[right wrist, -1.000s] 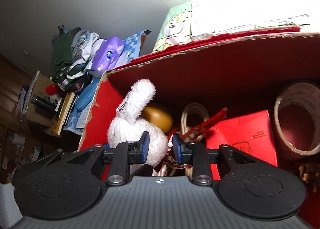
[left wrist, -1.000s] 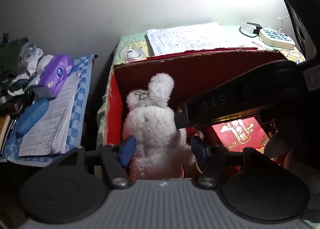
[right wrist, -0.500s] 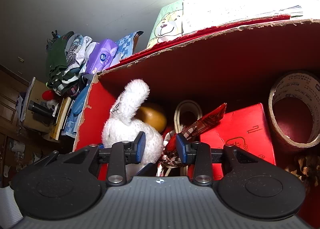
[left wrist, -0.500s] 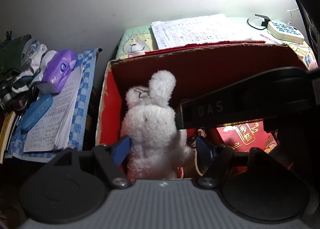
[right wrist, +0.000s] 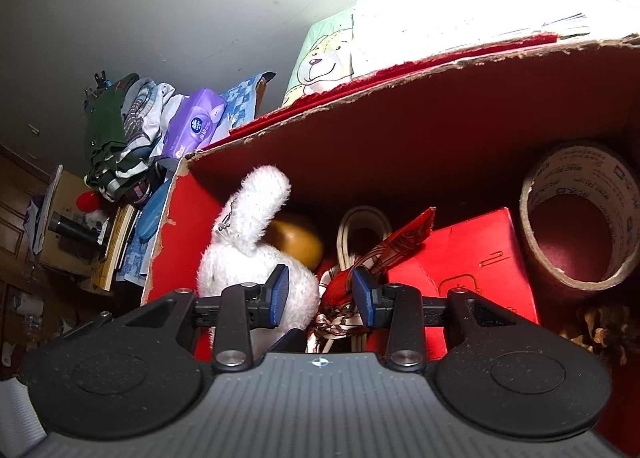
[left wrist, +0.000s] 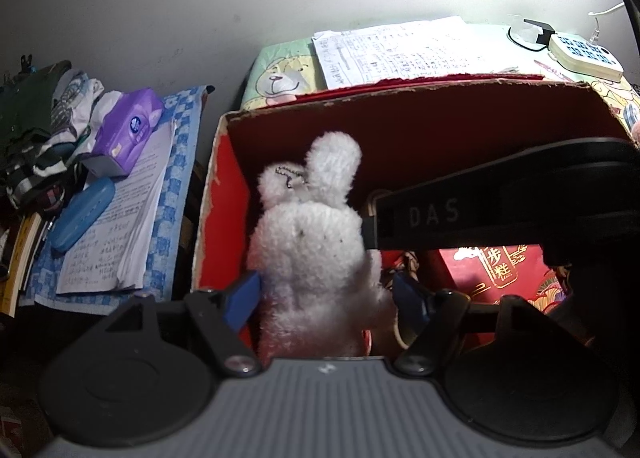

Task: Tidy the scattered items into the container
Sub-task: 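Lower the bunny into the box and open both grippers, withdrawing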

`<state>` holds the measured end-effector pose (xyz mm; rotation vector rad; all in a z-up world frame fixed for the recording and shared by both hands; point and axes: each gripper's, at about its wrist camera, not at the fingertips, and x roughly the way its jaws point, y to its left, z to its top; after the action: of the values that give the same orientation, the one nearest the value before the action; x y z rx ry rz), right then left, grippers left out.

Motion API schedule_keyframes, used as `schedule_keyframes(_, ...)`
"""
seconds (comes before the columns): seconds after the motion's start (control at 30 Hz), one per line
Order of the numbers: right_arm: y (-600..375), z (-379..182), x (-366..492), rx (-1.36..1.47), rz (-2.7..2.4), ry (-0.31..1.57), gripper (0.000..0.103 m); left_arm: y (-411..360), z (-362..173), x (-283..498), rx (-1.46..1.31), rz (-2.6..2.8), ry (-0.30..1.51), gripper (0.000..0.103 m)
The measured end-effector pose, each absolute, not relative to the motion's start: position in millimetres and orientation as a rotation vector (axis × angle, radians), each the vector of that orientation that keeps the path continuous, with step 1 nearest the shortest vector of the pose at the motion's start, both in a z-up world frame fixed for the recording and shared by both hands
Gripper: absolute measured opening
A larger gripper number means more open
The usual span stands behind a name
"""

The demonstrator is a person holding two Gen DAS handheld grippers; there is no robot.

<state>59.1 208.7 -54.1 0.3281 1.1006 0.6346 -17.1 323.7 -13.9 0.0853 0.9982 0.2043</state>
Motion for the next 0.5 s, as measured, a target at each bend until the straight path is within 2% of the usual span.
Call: schedule_keyframes(0.5, 187, -47, 45, 0.360, 0.601, 1.055, 0.039, 317, -5, -22, 0.115, 0.235, 1.001, 0.076)
